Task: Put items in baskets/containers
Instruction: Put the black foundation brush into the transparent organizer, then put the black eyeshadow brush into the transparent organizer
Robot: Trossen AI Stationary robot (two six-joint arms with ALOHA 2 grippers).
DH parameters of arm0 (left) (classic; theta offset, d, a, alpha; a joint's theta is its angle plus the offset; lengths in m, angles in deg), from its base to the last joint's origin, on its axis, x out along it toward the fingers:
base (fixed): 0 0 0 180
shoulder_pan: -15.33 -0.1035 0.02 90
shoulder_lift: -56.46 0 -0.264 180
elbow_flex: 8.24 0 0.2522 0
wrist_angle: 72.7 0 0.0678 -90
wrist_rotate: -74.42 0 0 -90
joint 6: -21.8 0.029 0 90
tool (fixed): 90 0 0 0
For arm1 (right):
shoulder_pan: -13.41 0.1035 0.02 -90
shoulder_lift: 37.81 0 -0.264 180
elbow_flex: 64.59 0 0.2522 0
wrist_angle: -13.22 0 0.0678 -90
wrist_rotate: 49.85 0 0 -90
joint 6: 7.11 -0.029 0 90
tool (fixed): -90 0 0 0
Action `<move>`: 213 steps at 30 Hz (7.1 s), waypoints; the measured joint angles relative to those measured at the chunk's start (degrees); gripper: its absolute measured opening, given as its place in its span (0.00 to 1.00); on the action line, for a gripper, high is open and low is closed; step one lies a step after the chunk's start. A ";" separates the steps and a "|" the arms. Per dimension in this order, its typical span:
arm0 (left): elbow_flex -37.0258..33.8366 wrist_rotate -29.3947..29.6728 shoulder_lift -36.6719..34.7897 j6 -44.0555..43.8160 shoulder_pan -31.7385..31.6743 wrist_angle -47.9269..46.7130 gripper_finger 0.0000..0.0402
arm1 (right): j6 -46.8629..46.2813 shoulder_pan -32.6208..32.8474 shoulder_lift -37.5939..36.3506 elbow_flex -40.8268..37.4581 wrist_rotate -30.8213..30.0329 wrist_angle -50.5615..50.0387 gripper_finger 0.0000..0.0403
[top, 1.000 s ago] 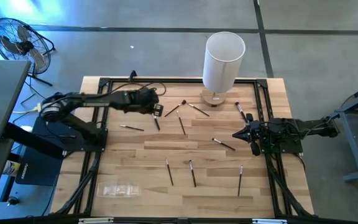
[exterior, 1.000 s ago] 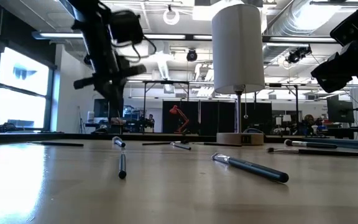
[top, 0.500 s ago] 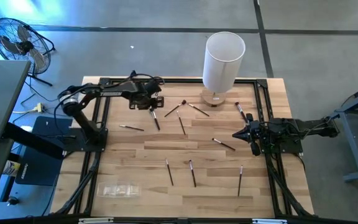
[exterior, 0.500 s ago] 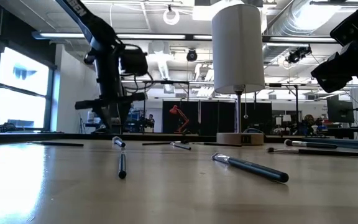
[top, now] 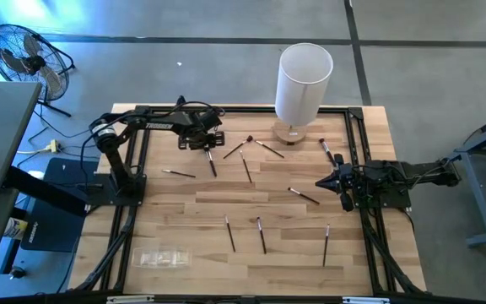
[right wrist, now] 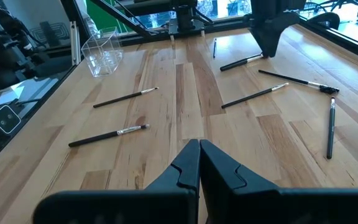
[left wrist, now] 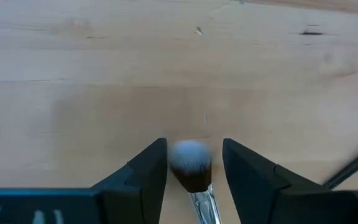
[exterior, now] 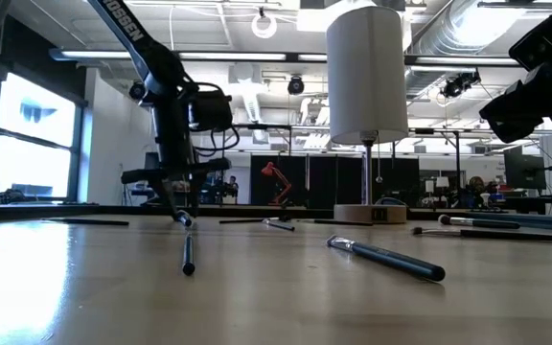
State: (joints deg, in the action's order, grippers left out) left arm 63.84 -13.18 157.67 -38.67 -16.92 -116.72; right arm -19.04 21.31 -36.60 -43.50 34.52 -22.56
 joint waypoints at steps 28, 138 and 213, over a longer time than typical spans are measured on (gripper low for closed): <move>-0.13 22.97 -21.73 2.55 21.90 3.46 0.00 | 0.00 0.00 0.00 0.00 0.00 0.02 0.01; -33.52 50.82 -40.52 64.90 91.86 72.86 0.32 | 0.00 0.00 -0.02 0.00 0.02 0.00 0.01; -10.05 7.25 -22.34 19.15 34.38 5.44 0.32 | -9.63 -1.87 70.60 45.55 -11.41 -11.38 0.05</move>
State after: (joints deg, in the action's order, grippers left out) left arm 53.79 -5.93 135.33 -19.52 17.45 -111.28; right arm -28.67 19.44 34.00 2.05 23.11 -33.95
